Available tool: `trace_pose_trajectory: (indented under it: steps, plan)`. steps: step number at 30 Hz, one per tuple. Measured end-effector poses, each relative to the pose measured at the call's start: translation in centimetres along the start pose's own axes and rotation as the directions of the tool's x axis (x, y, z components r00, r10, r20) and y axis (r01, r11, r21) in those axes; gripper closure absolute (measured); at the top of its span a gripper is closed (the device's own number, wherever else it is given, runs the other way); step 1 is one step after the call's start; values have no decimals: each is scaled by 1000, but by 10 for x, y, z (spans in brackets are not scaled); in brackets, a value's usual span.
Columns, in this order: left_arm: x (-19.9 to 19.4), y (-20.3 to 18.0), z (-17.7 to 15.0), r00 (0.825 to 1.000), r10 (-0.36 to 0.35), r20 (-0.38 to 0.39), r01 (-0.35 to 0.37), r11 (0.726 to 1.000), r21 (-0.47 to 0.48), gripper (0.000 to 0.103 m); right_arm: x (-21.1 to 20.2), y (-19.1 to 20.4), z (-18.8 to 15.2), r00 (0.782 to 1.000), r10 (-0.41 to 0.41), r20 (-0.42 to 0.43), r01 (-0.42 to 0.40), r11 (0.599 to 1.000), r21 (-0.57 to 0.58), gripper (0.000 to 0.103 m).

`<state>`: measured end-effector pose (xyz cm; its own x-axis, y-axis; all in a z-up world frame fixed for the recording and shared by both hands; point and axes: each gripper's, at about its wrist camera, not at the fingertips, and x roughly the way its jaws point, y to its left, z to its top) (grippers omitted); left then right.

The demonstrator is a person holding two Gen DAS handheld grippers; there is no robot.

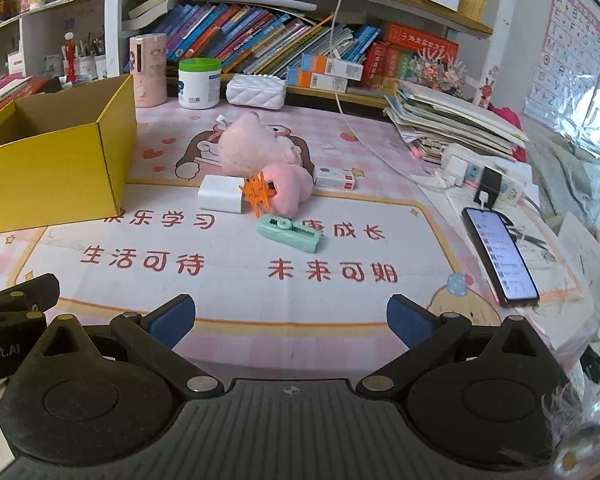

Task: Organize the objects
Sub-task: 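Move the right tool toward the pink plush pig while the left tool approaches the white block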

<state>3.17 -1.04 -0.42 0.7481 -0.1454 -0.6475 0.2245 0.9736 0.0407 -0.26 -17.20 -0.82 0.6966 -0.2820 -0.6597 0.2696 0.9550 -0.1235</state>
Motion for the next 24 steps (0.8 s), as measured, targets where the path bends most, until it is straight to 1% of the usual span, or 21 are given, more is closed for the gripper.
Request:
trace_pose_trajectory:
  steps: [13, 20, 22, 24]
  plan:
    - [32, -22, 30, 1000, 20, 11, -20, 998, -52, 7, 44, -21, 39, 999, 51, 4, -51, 997, -51, 0]
    - [48, -34, 44, 998, 58, 12, -57, 995, -81, 8, 68, -36, 59, 996, 87, 8, -87, 994, -71, 0]
    - [51, -37, 48, 997, 72, 18, -70, 993, -93, 8, 74, -40, 64, 994, 104, 10, -103, 992, -75, 2]
    - [53, -39, 50, 996, 86, 23, -83, 991, -104, 10, 80, -43, 69, 992, 127, 12, -125, 989, -78, 3]
